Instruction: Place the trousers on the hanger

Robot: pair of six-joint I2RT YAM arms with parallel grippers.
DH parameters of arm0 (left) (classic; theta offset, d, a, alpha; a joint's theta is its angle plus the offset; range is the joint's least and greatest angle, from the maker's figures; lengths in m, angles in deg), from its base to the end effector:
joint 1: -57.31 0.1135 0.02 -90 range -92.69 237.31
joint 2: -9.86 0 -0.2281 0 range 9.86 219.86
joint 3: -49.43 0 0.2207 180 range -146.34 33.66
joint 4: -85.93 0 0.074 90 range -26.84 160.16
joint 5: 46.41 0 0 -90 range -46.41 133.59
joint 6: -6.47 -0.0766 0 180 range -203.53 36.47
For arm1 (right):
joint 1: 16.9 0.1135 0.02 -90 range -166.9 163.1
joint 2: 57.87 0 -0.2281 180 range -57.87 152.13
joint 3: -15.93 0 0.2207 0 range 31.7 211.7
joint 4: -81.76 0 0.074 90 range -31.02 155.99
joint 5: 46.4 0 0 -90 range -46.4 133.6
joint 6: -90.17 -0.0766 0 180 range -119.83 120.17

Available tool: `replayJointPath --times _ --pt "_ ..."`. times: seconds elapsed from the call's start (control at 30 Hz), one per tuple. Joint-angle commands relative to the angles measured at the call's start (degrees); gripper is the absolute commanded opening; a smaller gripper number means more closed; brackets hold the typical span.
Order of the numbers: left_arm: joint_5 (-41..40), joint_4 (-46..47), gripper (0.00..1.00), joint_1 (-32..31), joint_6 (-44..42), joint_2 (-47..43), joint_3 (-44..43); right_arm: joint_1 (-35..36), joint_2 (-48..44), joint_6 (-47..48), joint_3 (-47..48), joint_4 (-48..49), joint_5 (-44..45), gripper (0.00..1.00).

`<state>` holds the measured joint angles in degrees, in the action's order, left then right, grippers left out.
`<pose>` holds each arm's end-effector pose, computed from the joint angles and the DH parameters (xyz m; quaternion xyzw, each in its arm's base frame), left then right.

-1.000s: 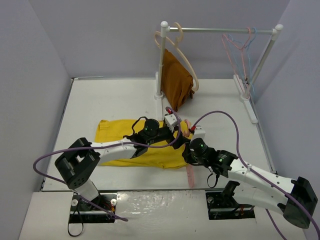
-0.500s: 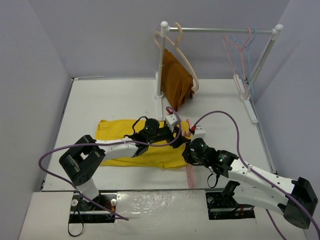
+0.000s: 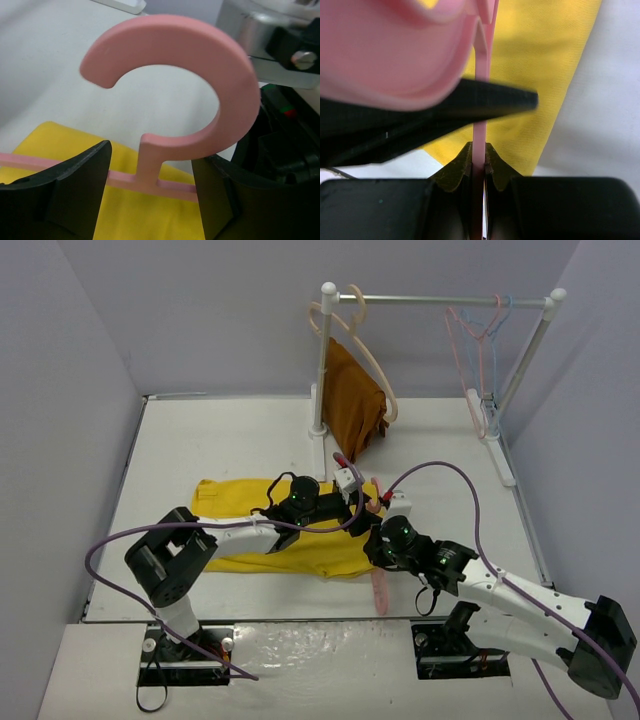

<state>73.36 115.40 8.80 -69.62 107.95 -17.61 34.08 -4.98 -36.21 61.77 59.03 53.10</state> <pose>0.2243 -0.3111 0.2216 0.3770 0.6081 -0.5067 0.4810 0.1554 0.1717 0.1940 -0.0683 0.8604 0.2935 0.4110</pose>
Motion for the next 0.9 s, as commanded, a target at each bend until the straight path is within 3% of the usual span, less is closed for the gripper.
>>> replayJointPath --times 0.0,0.33,0.6,0.73,0.87 --pt "5.94 9.82 0.63 0.56 -0.39 -1.16 -2.94 0.61 -1.73 1.15 2.61 6.34 -3.32 0.00" --pt "10.08 2.74 0.62 1.23 -4.83 -1.05 -4.54 0.52 -2.20 1.31 2.54 6.26 -3.29 0.00" --pt "7.86 0.24 0.61 1.23 -8.03 -1.17 -3.28 0.56 -1.91 1.09 2.63 6.26 -3.08 0.00" --pt "6.44 1.71 0.56 1.23 -7.58 -0.25 -3.23 0.53 -1.82 1.05 2.63 6.26 -3.26 0.00" --pt "5.46 3.83 0.43 1.18 -6.73 0.80 -3.18 0.61 -1.51 1.09 2.68 6.26 -3.31 0.00"
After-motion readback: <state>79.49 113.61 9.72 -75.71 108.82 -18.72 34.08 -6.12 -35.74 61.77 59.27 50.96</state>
